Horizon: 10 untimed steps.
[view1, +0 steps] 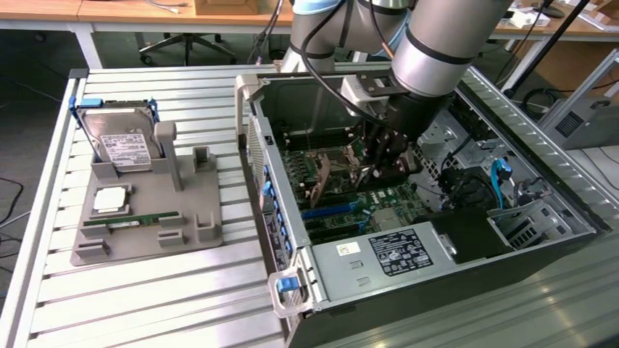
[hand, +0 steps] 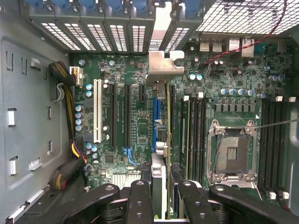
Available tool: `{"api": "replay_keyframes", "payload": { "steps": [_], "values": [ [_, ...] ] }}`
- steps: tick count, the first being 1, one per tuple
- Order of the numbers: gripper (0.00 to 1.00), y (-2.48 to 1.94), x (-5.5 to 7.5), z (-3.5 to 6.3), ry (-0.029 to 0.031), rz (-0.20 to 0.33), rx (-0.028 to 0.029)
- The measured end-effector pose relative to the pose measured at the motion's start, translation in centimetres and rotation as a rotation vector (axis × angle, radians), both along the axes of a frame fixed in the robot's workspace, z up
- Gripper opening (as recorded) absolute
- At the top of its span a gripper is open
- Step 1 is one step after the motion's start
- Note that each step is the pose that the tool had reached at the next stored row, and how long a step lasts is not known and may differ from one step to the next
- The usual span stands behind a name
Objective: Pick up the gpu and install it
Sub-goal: 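Insert the gpu into the slot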
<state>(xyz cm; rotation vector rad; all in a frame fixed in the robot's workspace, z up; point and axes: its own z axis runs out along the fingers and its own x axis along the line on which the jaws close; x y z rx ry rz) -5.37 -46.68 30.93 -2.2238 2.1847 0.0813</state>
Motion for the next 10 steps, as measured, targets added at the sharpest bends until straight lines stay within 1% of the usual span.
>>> {"api": "replay_keyframes", "payload": {
  "steps": [10],
  "values": [
    [0.27,-0.14,0.00,-0.33,0.0000,0.000,0.0000]
  ]
}}
